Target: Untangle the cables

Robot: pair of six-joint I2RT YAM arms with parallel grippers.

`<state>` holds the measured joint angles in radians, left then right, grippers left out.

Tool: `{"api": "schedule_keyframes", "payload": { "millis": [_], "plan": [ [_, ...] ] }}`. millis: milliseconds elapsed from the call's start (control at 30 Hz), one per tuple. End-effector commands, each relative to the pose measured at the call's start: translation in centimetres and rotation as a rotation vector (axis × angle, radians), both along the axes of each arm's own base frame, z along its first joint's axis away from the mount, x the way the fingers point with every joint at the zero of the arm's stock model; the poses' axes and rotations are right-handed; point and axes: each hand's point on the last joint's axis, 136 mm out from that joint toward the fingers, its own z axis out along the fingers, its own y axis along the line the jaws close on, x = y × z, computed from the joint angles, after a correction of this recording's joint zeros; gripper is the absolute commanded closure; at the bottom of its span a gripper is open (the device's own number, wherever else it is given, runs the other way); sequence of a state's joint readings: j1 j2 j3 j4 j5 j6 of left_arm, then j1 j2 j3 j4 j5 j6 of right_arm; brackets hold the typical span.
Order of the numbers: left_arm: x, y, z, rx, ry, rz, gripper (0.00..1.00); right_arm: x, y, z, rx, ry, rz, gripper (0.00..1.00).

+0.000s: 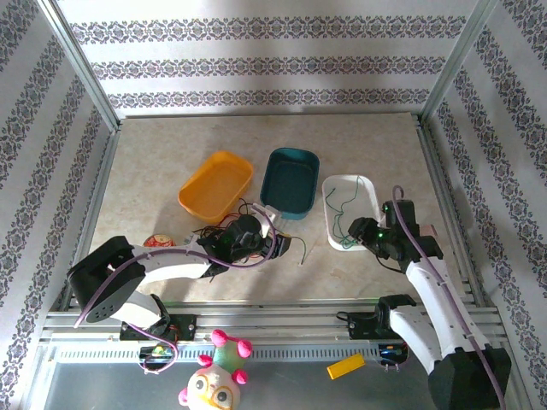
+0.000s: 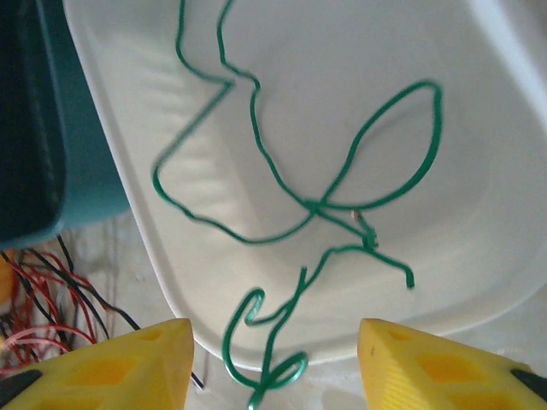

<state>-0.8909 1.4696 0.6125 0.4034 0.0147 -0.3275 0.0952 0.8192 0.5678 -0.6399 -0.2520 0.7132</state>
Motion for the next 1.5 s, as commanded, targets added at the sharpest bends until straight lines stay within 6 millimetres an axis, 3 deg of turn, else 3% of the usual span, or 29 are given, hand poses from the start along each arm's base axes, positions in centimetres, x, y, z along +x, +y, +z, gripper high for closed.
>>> {"api": "schedule_keyframes", "payload": {
  "millis": [0,100,233,467,833,1167,1200,1267,1367,1467],
  "plan": [
    [0.2,-1.0,1.0,-0.035,-0.011,0.002,0.3,-1.1,0.7,-1.2,0.008,0.05,0.017,0.47],
    [0.1,-0.9,0.9,-0.032,-0.007,0.005,0.3,-1.0,0.8,-1.8,-0.005,0.056,0.022,0.5],
    [0.1,-0.8,0.9,-0.025,-0.009,0.005,0.3,-0.3,0.7,-1.8,-0.01,0.043,0.015,0.6],
    [0.1,-0.7,0.7,-0.007,-0.009,0.003,0.3,0.2,0.7,-1.9,-0.024,0.06,0.027,0.99],
    [0.3,-0.6,0.8,-0.016,-0.017,0.017,0.3,1.0,-1.7,3.1,-0.155,-0.055,-0.019,1.0],
    [0.5,1.1,1.6,-0.015,-0.04,0.083,0.29,7.1,-2.3,3.2,-0.114,-0.147,-0.046,1.0],
    [0.6,1.5,1.8,-0.013,-0.05,0.102,0.29,7.4,-2.1,3.4,-0.109,-0.162,-0.032,0.93],
    [0.8,2.4,2.2,-0.007,-0.066,0.143,0.28,7.8,-1.9,3.9,-0.104,-0.185,-0.034,0.63],
    [1.2,4.0,2.6,0.011,-0.079,0.218,0.28,7.1,-1.7,4.7,-0.147,-0.22,-0.031,0.48],
    [1.4,5.2,2.6,0.037,-0.081,0.27,0.27,5.7,-0.8,5.3,-0.195,-0.23,0.015,0.45]
  ]
}}
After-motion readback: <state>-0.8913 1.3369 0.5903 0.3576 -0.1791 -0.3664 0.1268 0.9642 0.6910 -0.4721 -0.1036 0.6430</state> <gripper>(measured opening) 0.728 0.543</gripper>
